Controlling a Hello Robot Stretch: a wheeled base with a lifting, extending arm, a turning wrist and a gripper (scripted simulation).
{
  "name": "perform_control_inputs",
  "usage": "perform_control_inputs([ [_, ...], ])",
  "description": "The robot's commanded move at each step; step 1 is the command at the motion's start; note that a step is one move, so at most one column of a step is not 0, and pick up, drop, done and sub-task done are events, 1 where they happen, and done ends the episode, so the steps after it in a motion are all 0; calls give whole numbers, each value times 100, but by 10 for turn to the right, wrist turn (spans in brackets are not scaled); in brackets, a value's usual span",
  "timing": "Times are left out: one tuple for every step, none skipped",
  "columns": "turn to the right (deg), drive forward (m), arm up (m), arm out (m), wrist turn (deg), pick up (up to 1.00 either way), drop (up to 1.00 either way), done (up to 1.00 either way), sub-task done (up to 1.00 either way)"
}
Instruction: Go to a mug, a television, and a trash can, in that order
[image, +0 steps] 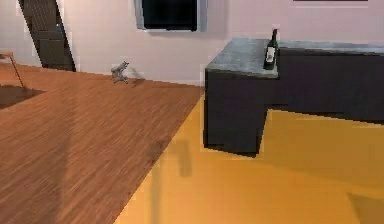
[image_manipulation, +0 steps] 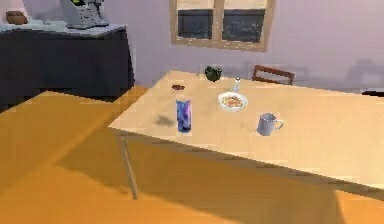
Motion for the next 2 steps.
perform_control_inputs([
  [0, 40, 0, 0, 0, 0, 0, 0, 0],
  [-210, 0, 0, 0, 0, 0, 0, 0, 0],
])
